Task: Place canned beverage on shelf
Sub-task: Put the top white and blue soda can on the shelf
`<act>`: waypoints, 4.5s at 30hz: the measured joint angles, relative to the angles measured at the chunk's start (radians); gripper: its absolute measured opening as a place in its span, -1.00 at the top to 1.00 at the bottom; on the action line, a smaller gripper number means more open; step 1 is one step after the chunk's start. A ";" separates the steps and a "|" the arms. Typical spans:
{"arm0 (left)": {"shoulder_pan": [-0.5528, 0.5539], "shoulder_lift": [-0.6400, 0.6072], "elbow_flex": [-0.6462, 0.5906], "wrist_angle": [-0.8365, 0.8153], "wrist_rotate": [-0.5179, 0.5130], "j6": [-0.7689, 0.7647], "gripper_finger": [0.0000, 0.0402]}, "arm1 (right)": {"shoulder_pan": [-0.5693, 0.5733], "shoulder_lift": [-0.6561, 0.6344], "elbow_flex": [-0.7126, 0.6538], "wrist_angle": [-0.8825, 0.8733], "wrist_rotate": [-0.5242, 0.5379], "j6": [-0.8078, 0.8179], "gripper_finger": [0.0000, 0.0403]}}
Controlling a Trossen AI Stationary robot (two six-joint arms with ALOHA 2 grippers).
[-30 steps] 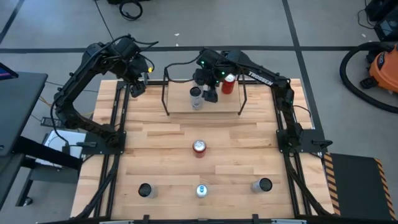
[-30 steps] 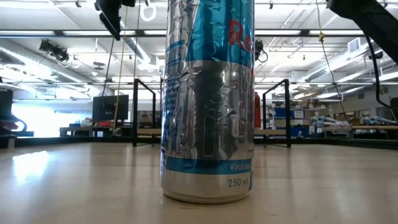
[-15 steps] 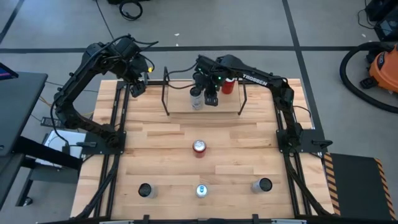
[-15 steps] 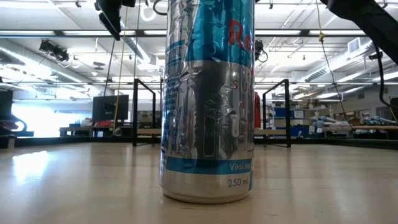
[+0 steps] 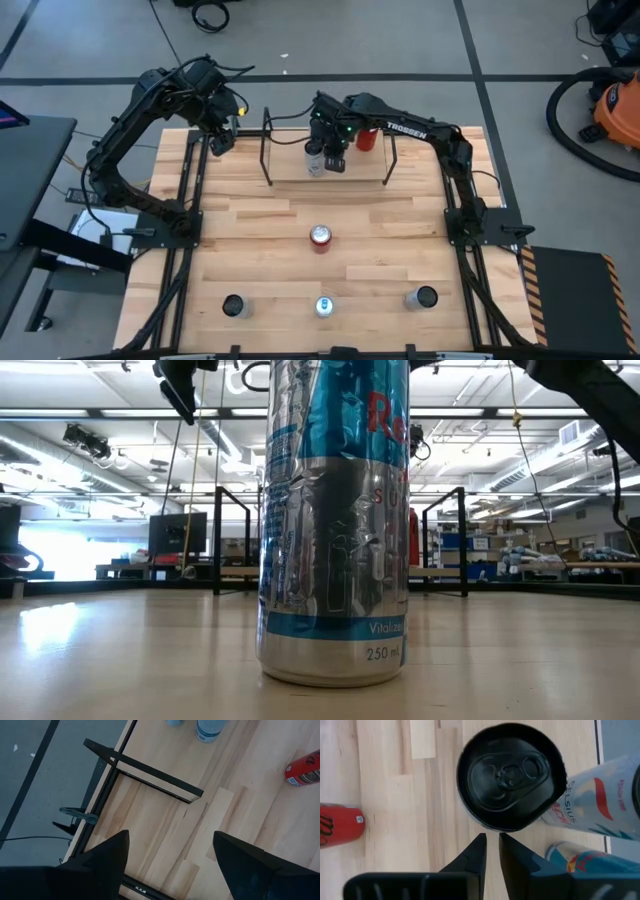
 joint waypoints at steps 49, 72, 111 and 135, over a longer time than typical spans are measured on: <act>0.000 0.000 0.000 0.010 0.000 -0.030 -0.45 | -0.002 0.009 -0.148 0.349 -0.122 0.061 0.85; -0.033 0.001 0.000 0.074 0.201 -0.078 -0.45 | -0.003 0.008 -0.145 0.411 -0.168 0.097 0.85; -0.243 0.242 -0.001 0.296 0.152 0.059 -0.45 | -0.034 -0.278 0.226 -0.173 -0.063 0.078 0.85; -0.225 0.386 0.000 0.393 0.060 0.108 -0.45 | -0.034 -0.287 0.226 -0.233 -0.064 0.023 0.85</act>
